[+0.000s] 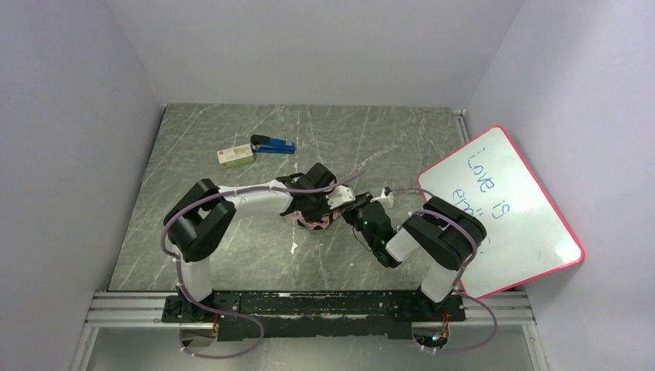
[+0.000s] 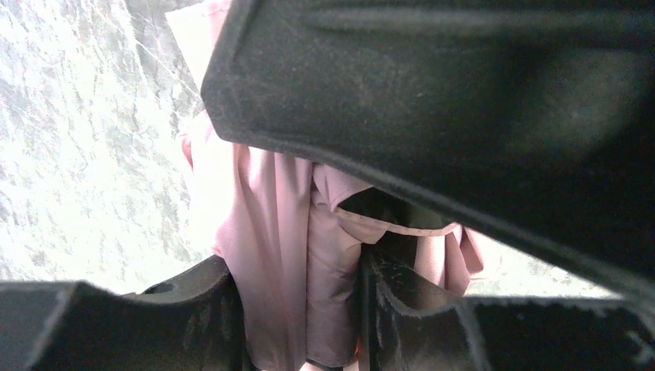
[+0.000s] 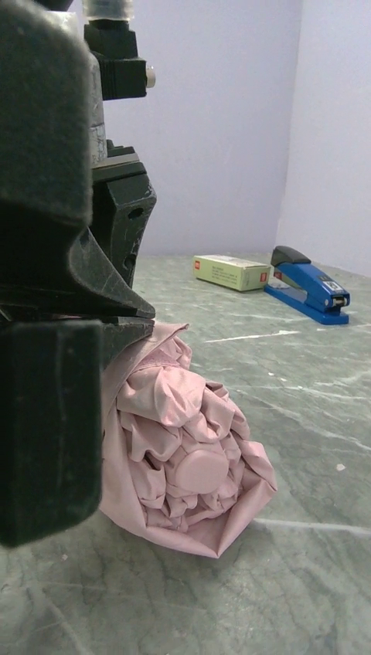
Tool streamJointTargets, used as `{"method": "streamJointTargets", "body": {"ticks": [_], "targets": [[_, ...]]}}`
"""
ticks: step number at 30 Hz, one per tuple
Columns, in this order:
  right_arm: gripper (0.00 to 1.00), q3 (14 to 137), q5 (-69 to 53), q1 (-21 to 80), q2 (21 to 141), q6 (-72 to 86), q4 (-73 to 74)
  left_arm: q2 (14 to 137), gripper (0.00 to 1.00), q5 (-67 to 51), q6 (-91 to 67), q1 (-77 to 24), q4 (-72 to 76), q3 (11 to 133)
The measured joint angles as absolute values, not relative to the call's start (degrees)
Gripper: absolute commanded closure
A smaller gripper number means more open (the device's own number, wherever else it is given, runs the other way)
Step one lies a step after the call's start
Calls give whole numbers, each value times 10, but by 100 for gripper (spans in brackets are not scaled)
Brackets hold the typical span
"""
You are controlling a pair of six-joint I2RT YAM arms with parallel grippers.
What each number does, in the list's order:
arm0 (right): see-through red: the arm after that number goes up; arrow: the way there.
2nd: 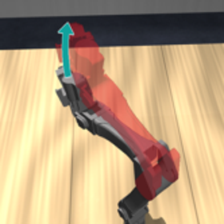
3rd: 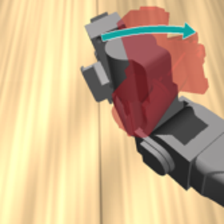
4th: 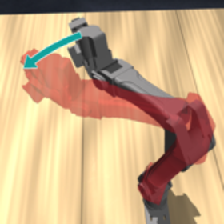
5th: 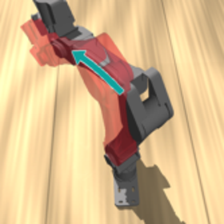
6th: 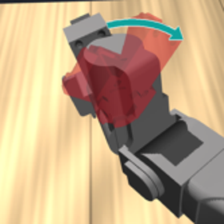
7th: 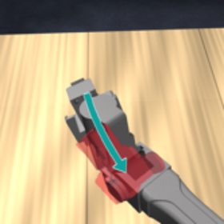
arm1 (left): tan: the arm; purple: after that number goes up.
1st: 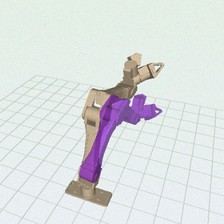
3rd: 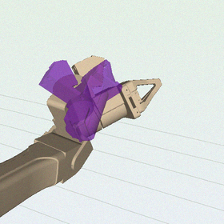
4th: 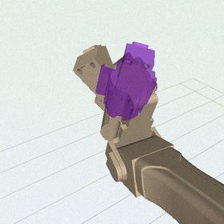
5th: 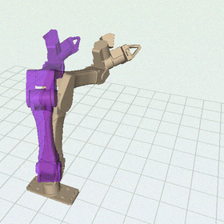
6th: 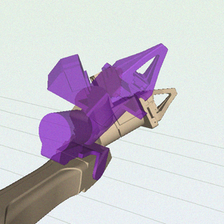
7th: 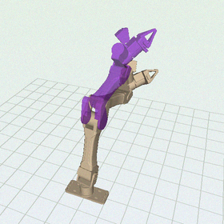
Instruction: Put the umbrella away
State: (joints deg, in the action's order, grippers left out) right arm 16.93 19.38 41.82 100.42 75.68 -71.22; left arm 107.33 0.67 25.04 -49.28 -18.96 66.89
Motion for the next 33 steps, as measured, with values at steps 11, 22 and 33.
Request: {"method": "streamJointTargets", "body": {"ticks": [11, 22, 33], "targets": [[95, 166, 254, 418, 891, 792, -531, 1074, 95, 9, 259, -495, -189, 669], [93, 126, 279, 416, 759, 745, -415, 1074, 95, 10, 261, -495, -189, 670], [92, 127, 311, 416, 439, 628, -153, 1076, 71, 10, 275, -493, -203, 681]]}}
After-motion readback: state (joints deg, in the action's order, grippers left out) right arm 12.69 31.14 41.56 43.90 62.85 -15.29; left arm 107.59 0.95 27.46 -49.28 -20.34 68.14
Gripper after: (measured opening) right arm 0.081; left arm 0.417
